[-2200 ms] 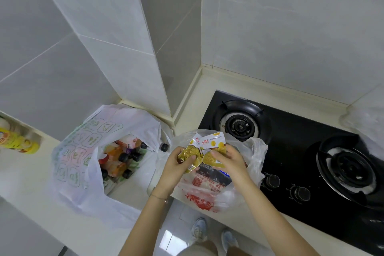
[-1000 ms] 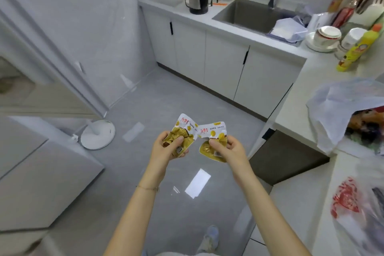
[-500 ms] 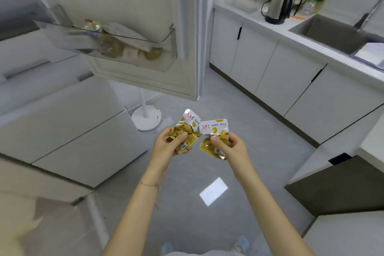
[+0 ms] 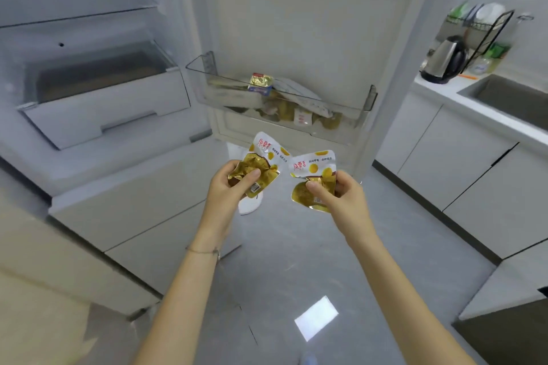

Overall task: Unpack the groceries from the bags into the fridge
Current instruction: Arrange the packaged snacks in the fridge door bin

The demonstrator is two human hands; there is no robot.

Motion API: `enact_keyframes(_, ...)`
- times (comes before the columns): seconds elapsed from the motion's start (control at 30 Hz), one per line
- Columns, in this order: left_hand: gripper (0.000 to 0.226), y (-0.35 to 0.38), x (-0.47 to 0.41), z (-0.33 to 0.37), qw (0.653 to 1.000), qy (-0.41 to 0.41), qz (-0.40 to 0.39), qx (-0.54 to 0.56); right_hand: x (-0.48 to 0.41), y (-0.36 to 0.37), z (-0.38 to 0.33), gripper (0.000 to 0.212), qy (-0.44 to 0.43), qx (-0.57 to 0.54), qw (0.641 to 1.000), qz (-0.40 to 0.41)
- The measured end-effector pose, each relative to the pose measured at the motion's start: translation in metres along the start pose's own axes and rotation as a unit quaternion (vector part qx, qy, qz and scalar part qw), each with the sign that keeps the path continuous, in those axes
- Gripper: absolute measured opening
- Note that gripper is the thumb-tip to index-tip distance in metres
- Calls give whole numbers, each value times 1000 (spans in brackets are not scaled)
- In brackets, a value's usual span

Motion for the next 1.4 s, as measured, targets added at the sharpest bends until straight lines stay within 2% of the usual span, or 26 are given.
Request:
enact_keyframes(0.17,16,-7,-25,29,998,60,15,-2,-30,26,-54,15,-115,23,993,-30)
enact_keyframes(0.27,15,-15,-42,50,993,100,50,-48,-52,38,-81,19,-163,23,986,-40)
enact_keyframes(0.33,16,-23,-57,67,982,140,81,-94,-69,44,-93,19,-182,25,982,-35)
enact_keyframes(0.47,27,-40,-87,100,961,212,134,-113,-99,57,-110,16,-198,36,979,-39)
enact_keyframes(0.6,30,-43,-124,119,951,246,137,-129,-123,63,-122,16,-207,67,975,-36)
enact_keyframes(0.7,30,-41,-153,131,943,274,103,-158,-138,65,-125,17,-208,90,974,-19)
enact_keyframes(0.8,29,-42,-184,136,924,290,63,-240,-151,68,-123,17,-195,125,973,-6)
enact_keyframes(0.93,27,-50,-219,134,916,250,-35,-311,-168,76,-121,15,-156,208,965,-8)
enact_keyframes(1.03,25,-57,-236,135,906,238,-103,-334,-178,82,-117,14,-147,288,946,26)
enact_keyframes(1.2,24,-73,-254,126,872,220,-182,-396,-179,96,-108,30,-87,309,947,3)
enact_keyframes(1.3,25,-82,-259,125,859,209,-203,-420,-178,95,-107,44,-65,309,949,2)
enact_keyframes(1.4,25,-84,-264,126,845,205,-211,-447,-173,92,-105,46,-51,339,939,8)
Point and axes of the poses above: each hand's wrist, its own x-axis away from the middle knuckle, its own y-axis out of the palm, z = x × y, the point moved 3 cm from there along -x, towards the middle knuckle, and after that the axes turned 14 degrees about -x, right-handed, at the moved point
